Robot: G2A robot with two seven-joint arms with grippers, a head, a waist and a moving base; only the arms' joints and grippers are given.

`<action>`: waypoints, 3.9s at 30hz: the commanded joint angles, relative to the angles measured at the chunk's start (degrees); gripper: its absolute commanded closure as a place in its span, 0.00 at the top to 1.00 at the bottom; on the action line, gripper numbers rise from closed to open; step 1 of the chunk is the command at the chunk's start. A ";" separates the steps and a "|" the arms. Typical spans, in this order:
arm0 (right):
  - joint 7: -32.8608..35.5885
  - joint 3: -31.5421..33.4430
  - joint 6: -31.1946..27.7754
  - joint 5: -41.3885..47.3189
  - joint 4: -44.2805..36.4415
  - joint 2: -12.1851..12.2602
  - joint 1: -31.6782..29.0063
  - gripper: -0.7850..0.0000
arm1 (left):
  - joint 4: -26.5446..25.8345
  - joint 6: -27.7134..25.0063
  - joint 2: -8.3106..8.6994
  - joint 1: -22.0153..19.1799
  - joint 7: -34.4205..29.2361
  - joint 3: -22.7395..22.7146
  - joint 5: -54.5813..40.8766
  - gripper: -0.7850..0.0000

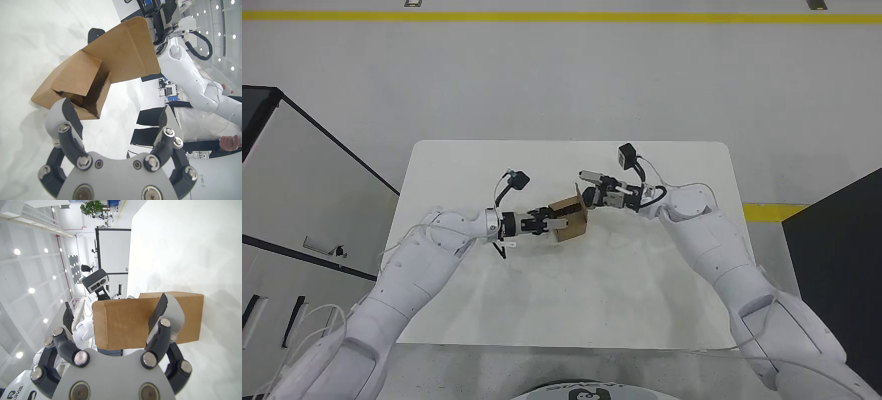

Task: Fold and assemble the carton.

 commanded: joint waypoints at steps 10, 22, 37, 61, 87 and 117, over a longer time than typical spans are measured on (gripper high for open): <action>-0.18 5.63 1.77 -2.70 -9.37 2.97 -4.79 1.00 | -0.67 1.41 0.85 -0.32 -2.23 -2.72 0.16 0.00; -0.18 5.63 1.77 -2.70 -9.37 2.97 -4.79 1.00 | -0.35 12.19 0.58 0.80 3.05 -3.55 -1.45 0.00; -0.18 5.63 1.77 -2.70 -9.37 2.97 -4.79 1.00 | -1.37 17.69 1.03 1.87 4.83 -5.10 1.85 0.00; -0.18 5.63 1.77 -2.70 -9.37 2.97 -4.79 1.00 | -1.45 24.66 -0.46 2.47 4.47 -1.84 2.02 0.00; -0.18 5.63 1.77 -2.70 -9.37 2.97 -4.79 1.00 | 3.59 28.20 -2.45 0.02 2.38 -1.04 -3.93 0.00; -0.67 6.26 4.07 -12.07 -15.47 4.27 -4.62 1.00 | 5.54 26.53 -3.94 -0.42 3.26 0.19 -4.33 0.00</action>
